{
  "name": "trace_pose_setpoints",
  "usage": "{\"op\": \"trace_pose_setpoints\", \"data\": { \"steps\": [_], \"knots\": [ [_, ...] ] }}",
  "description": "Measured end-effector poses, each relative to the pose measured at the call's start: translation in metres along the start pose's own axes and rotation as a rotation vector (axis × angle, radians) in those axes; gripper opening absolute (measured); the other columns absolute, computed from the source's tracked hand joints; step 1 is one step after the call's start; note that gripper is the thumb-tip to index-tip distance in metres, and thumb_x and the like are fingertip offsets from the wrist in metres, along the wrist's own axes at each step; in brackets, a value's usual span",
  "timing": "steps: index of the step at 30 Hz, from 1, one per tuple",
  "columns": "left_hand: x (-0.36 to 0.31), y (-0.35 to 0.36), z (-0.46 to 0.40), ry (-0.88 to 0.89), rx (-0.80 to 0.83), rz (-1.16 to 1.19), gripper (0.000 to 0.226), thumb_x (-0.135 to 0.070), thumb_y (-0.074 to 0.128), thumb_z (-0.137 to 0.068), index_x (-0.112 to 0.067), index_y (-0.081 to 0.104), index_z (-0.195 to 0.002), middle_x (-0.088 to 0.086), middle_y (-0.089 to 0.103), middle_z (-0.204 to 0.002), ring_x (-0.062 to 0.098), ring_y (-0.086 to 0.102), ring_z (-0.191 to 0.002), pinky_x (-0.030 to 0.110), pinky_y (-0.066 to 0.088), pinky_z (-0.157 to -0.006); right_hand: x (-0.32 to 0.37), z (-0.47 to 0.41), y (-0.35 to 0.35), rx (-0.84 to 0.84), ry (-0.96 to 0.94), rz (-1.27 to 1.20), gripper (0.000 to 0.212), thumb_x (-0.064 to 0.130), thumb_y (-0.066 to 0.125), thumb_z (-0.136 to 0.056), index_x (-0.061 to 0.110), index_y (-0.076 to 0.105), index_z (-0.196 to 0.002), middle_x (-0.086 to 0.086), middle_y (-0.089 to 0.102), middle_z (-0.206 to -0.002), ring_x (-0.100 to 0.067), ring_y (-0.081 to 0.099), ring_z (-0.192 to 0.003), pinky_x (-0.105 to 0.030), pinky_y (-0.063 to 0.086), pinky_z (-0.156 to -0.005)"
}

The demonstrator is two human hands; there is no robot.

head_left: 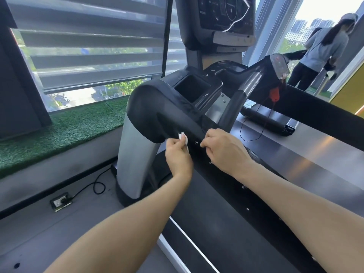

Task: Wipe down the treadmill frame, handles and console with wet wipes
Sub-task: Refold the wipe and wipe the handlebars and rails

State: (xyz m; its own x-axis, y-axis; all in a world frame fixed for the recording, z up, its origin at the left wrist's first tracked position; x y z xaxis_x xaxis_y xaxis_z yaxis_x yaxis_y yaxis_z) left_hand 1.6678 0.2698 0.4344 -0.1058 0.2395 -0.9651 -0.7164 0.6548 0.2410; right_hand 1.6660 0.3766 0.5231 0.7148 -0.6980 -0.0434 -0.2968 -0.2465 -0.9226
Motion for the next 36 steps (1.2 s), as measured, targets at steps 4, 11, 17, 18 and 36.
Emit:
{"op": "trace_pose_setpoints", "data": {
  "steps": [4,11,17,18,36],
  "knots": [
    [-0.004,-0.002,-0.002,0.051,0.035,-0.090,0.022,-0.015,0.055,-0.096,0.002,0.058,-0.082,-0.015,0.042,-0.065,-0.004,0.042,-0.057,0.002,0.036,-0.058,-0.001,-0.001,0.002,-0.010,-0.037,-0.032,0.016,-0.005,0.063,-0.067,0.008,0.073,-0.071,-0.005,0.058,-0.067,-0.029,0.057,-0.060,-0.027,0.041,-0.047],
    [-0.010,0.002,0.000,0.096,-0.006,-0.160,0.026,-0.029,0.054,-0.097,-0.010,0.061,-0.081,-0.005,0.047,-0.074,0.001,0.048,-0.058,0.009,0.034,-0.057,-0.005,0.006,-0.004,-0.024,-0.011,-0.022,0.019,-0.004,0.057,-0.080,0.005,0.073,-0.086,-0.007,0.060,-0.081,-0.028,0.056,-0.078,-0.031,0.044,-0.054],
    [0.003,0.006,0.037,0.295,0.072,-0.285,0.027,-0.025,0.055,-0.096,-0.003,0.068,-0.086,-0.002,0.050,-0.080,0.004,0.042,-0.063,0.005,0.035,-0.062,-0.009,0.023,-0.009,-0.082,-0.062,0.026,0.012,0.002,0.055,-0.071,0.004,0.066,-0.066,-0.003,0.055,-0.073,-0.024,0.053,-0.068,-0.024,0.030,-0.046],
    [-0.006,0.006,0.031,0.352,0.040,-0.317,0.026,-0.024,0.054,-0.096,-0.004,0.071,-0.091,0.000,0.052,-0.084,0.005,0.043,-0.065,0.004,0.034,-0.063,-0.010,0.025,-0.009,-0.089,-0.058,0.019,0.011,0.000,0.057,-0.071,0.003,0.067,-0.068,-0.004,0.055,-0.074,-0.026,0.054,-0.069,-0.027,0.036,-0.045],
    [-0.020,0.012,0.025,0.300,-0.075,-0.317,0.025,-0.017,0.049,-0.098,-0.006,0.071,-0.102,-0.003,0.050,-0.085,0.007,0.042,-0.066,0.004,0.031,-0.068,-0.019,0.063,-0.015,-0.117,-0.053,0.080,0.020,-0.012,0.070,-0.059,0.007,0.068,-0.065,-0.001,0.054,-0.070,-0.024,0.054,-0.065,-0.021,0.032,-0.052]
  ]
}}
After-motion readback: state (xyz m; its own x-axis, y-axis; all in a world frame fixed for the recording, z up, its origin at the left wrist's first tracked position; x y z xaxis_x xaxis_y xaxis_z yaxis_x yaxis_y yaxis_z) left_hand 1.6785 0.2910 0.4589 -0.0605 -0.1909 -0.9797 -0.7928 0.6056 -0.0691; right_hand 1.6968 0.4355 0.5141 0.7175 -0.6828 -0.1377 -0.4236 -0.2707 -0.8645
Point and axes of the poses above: each hand's wrist, its own z-axis away from the middle knuckle, its own y-axis out of the palm, x = y × z, the point moved 3 cm from there along -z, towards the middle knuckle
